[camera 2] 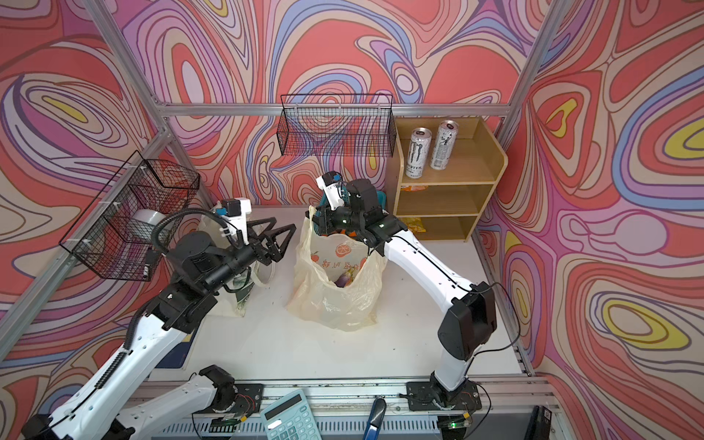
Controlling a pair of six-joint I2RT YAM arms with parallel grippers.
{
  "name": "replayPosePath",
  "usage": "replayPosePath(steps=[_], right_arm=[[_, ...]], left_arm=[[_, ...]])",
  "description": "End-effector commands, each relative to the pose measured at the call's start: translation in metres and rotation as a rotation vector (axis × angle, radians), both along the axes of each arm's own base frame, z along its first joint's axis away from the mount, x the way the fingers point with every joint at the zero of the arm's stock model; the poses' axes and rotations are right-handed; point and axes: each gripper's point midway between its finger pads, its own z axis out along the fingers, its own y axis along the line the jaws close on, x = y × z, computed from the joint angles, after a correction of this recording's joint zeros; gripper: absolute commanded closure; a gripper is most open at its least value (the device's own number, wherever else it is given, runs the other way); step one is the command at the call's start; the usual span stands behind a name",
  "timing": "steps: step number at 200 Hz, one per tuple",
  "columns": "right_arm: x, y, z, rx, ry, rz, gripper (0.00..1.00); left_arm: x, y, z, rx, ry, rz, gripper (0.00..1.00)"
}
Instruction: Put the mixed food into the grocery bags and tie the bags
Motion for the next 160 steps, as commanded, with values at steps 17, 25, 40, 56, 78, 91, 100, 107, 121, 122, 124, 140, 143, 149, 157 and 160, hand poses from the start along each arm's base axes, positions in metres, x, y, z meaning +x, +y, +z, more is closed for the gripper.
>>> replayPosePath(steps=[17, 25, 40, 56, 78, 91, 100, 107, 121, 122, 124, 140, 143, 149, 157, 160], right_arm=[[-0.006, -0.003, 0.030, 0.051, -0.044, 0.005, 0.74], [-0.006, -0.003, 0.032, 0.061, -0.042, 0.006, 0.74], [-0.005, -0.001, 0.033, 0.082, -0.034, 0.011, 0.74], [-0.003, 0.002, 0.032, 0.094, -0.020, 0.015, 0.80], [-0.002, 0.004, 0.028, 0.095, -0.009, 0.018, 0.89], [-0.002, 0.003, 0.029, 0.096, -0.009, 0.017, 0.94], [-0.003, 0.004, 0.028, 0.095, -0.006, 0.020, 0.96], [-0.003, 0.003, 0.029, 0.096, -0.006, 0.022, 0.98], [-0.005, 0.003, 0.030, 0.097, -0.006, 0.026, 0.99], [-0.005, 0.003, 0.030, 0.097, -0.007, 0.026, 0.99], [-0.006, 0.003, 0.030, 0.097, -0.006, 0.027, 1.00], [-0.008, 0.002, 0.032, 0.100, -0.007, 0.033, 0.99], [-0.009, 0.003, 0.033, 0.102, -0.007, 0.036, 1.00], [-0.010, 0.002, 0.036, 0.106, -0.011, 0.040, 1.00], [-0.012, 0.002, 0.038, 0.109, -0.010, 0.047, 1.00], [-0.012, 0.002, 0.038, 0.109, -0.009, 0.048, 0.99]], left_arm=[[0.001, 0.005, -0.040, 0.077, 0.048, 0.031, 0.13], [0.002, 0.004, -0.048, 0.078, 0.057, 0.029, 0.13], [0.006, 0.003, -0.061, 0.085, 0.075, 0.035, 0.12], [0.010, 0.002, -0.073, 0.103, 0.094, 0.045, 0.12], [0.014, 0.001, -0.081, 0.107, 0.103, 0.044, 0.12], [0.017, 0.000, -0.082, 0.112, 0.100, 0.051, 0.12], [0.019, 0.000, -0.083, 0.115, 0.097, 0.057, 0.12], [0.021, 0.000, -0.082, 0.116, 0.092, 0.061, 0.12], [0.026, -0.003, -0.081, 0.118, 0.084, 0.060, 0.13], [0.027, -0.004, -0.081, 0.118, 0.084, 0.060, 0.13], [0.028, -0.004, -0.081, 0.118, 0.083, 0.060, 0.13], [0.034, -0.011, -0.080, 0.117, 0.078, 0.045, 0.16], [0.036, -0.012, -0.079, 0.117, 0.078, 0.042, 0.17], [0.038, -0.014, -0.080, 0.115, 0.079, 0.035, 0.19], [0.041, -0.018, -0.081, 0.114, 0.080, 0.026, 0.24], [0.041, -0.019, -0.080, 0.112, 0.080, 0.021, 0.26]])
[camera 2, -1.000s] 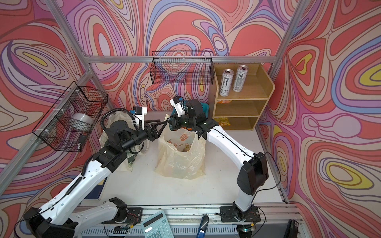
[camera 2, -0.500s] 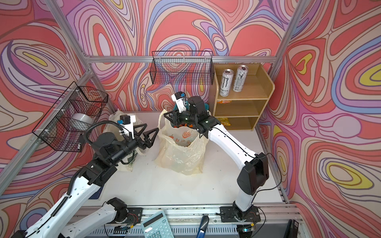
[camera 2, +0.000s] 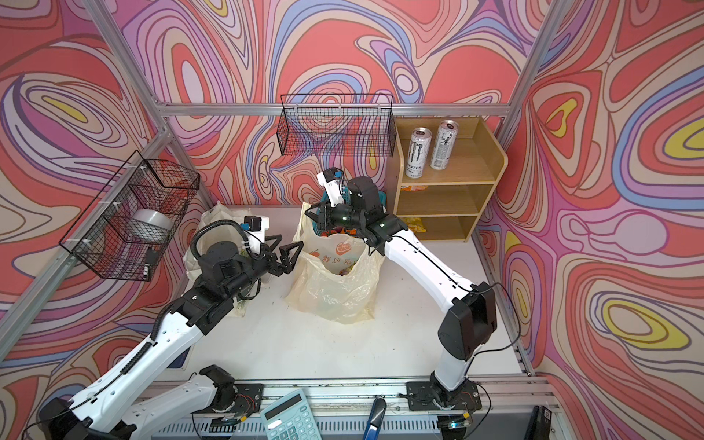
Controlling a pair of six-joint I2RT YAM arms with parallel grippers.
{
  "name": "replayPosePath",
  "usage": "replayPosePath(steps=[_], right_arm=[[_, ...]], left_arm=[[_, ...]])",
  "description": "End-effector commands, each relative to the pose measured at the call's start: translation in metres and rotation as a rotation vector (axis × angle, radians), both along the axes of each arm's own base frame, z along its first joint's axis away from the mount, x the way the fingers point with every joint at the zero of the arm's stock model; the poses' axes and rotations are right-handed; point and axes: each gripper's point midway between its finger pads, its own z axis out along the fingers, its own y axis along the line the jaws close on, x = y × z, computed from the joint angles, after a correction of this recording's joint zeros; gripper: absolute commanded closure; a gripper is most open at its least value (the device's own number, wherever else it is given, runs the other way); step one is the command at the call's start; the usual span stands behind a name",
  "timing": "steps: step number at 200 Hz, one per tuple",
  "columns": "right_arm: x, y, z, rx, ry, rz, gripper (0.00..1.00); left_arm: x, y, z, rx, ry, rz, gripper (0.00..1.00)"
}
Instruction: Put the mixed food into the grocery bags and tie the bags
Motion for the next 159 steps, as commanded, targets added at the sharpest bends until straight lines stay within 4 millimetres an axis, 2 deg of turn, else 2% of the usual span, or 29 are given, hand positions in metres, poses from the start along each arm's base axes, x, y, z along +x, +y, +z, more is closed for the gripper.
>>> replayPosePath(steps=[1, 14, 21, 33, 39, 46, 55, 96, 130, 159], right_arm=[[-0.010, -0.002, 0.024, 0.040, -0.038, 0.027, 1.00], [-0.013, -0.002, 0.028, 0.043, -0.040, 0.037, 0.98], [-0.015, -0.002, 0.029, 0.043, -0.040, 0.043, 0.93], [-0.017, -0.004, 0.030, 0.040, -0.042, 0.046, 0.76], [-0.019, -0.005, 0.031, 0.038, -0.045, 0.046, 0.61], [-0.020, -0.007, 0.032, 0.033, -0.051, 0.043, 0.50], [-0.021, -0.011, 0.033, 0.022, -0.065, 0.029, 0.43], [-0.022, -0.030, 0.043, -0.018, -0.144, -0.052, 0.28], [-0.013, -0.025, 0.044, -0.004, -0.117, -0.066, 0.13], [-0.009, -0.016, 0.039, 0.035, -0.064, -0.054, 0.07]], left_arm=[[0.007, -0.010, 0.023, -0.027, -0.068, -0.028, 0.27], [0.011, -0.015, 0.022, -0.036, -0.066, -0.044, 0.43], [0.012, -0.017, 0.022, -0.044, -0.067, -0.051, 0.57], [0.013, -0.020, 0.024, -0.058, -0.071, -0.061, 0.80], [0.013, -0.021, 0.026, -0.063, -0.072, -0.065, 0.91], [0.012, -0.022, 0.027, -0.068, -0.074, -0.071, 1.00], [0.011, -0.022, 0.027, -0.070, -0.073, -0.075, 1.00], [0.006, -0.022, 0.029, -0.076, -0.081, -0.090, 1.00], [0.005, -0.023, 0.029, -0.079, -0.081, -0.100, 1.00], [0.005, -0.024, 0.030, -0.081, -0.080, -0.102, 1.00]])
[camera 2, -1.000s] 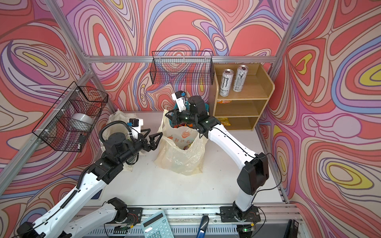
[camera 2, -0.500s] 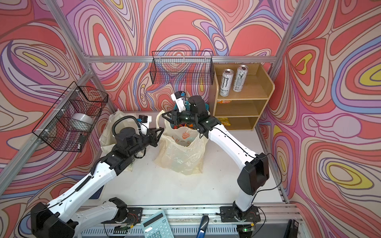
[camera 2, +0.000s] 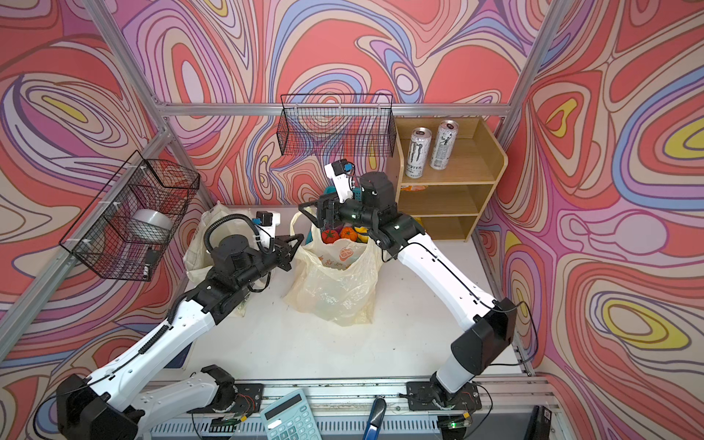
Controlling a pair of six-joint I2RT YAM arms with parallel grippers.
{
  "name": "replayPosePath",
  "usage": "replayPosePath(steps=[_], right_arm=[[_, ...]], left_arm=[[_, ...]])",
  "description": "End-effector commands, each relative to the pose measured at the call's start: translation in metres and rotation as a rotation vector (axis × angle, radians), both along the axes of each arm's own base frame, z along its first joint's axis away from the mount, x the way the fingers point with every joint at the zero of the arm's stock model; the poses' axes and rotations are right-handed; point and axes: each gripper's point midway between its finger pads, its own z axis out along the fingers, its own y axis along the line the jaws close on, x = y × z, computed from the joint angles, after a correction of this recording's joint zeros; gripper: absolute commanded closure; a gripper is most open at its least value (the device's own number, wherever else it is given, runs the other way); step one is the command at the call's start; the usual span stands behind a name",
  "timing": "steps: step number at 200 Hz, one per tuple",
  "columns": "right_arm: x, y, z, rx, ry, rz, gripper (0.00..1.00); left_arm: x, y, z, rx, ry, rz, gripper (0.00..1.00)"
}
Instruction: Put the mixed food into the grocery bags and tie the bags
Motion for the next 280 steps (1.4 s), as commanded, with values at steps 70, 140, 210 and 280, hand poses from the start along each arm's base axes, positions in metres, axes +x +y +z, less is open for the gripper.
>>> replayPosePath(steps=[70, 140, 210, 280], right_arm=[[0.005, 0.027, -0.021, 0.049, 0.103, 0.033, 0.48], [0.006, 0.031, -0.008, 0.064, 0.086, 0.059, 1.00], [-0.011, 0.037, 0.022, 0.098, 0.037, 0.163, 1.00], [-0.032, 0.020, 0.021, 0.022, -0.024, 0.224, 1.00]], left_arm=[[-0.003, -0.003, 0.027, -0.037, -0.060, -0.021, 1.00], [-0.001, -0.013, 0.016, -0.057, -0.022, -0.058, 1.00], [0.003, -0.038, -0.014, -0.053, 0.057, -0.118, 0.85], [-0.027, 0.012, 0.020, 0.101, -0.110, -0.004, 0.15]])
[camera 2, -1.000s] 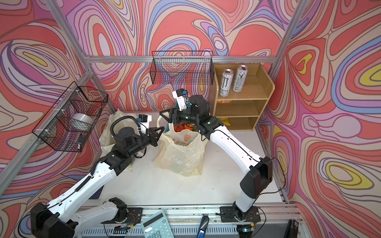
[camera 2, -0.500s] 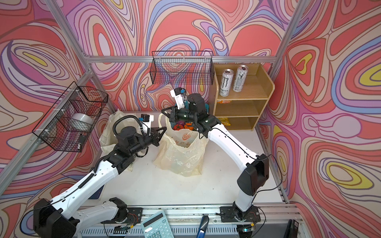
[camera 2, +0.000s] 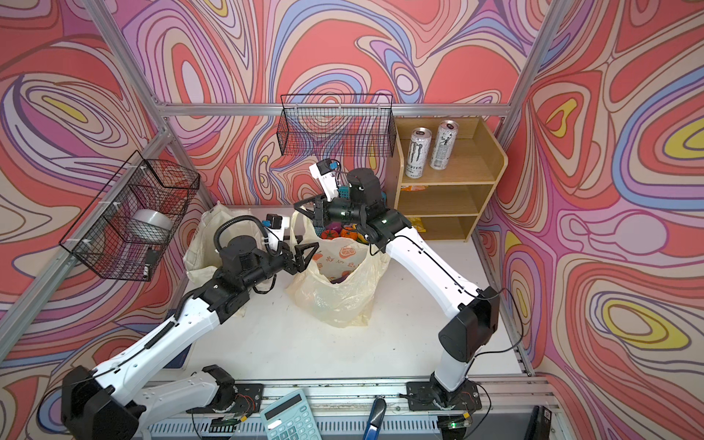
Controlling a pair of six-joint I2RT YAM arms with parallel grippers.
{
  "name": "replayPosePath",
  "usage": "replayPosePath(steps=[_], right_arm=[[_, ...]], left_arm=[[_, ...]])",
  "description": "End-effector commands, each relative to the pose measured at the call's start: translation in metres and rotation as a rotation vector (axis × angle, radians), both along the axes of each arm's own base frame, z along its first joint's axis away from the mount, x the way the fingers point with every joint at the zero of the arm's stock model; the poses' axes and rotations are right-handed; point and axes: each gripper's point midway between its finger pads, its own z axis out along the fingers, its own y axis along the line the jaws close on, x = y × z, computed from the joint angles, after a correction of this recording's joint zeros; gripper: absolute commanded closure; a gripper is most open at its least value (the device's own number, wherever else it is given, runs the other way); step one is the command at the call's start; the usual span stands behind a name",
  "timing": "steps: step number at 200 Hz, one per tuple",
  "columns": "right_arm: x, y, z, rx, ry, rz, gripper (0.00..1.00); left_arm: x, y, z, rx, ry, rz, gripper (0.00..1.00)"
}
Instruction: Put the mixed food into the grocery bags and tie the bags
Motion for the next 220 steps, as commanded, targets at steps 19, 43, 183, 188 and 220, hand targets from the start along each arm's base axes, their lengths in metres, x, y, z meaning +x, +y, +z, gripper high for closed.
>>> replayPosePath(steps=[19, 43, 183, 188, 220], right_arm=[[-0.024, -0.013, 0.022, 0.005, -0.074, 0.097, 1.00], [-0.035, -0.013, 0.030, 0.016, -0.093, 0.176, 1.00], [-0.051, -0.001, 0.030, 0.094, -0.030, 0.358, 1.00], [-0.051, -0.002, 0.031, 0.094, -0.035, 0.351, 1.00], [-0.031, -0.024, 0.038, 0.093, -0.060, 0.170, 0.43]], left_arm=[[-0.023, 0.034, 0.031, 0.094, -0.162, 0.059, 0.10], [-0.029, 0.037, 0.043, 0.117, -0.214, 0.019, 0.06], [0.013, -0.028, 0.049, -0.006, -0.165, -0.219, 0.71], [0.014, -0.028, 0.049, -0.016, -0.163, -0.212, 0.81], [0.018, -0.011, 0.043, -0.046, -0.144, -0.104, 1.00]])
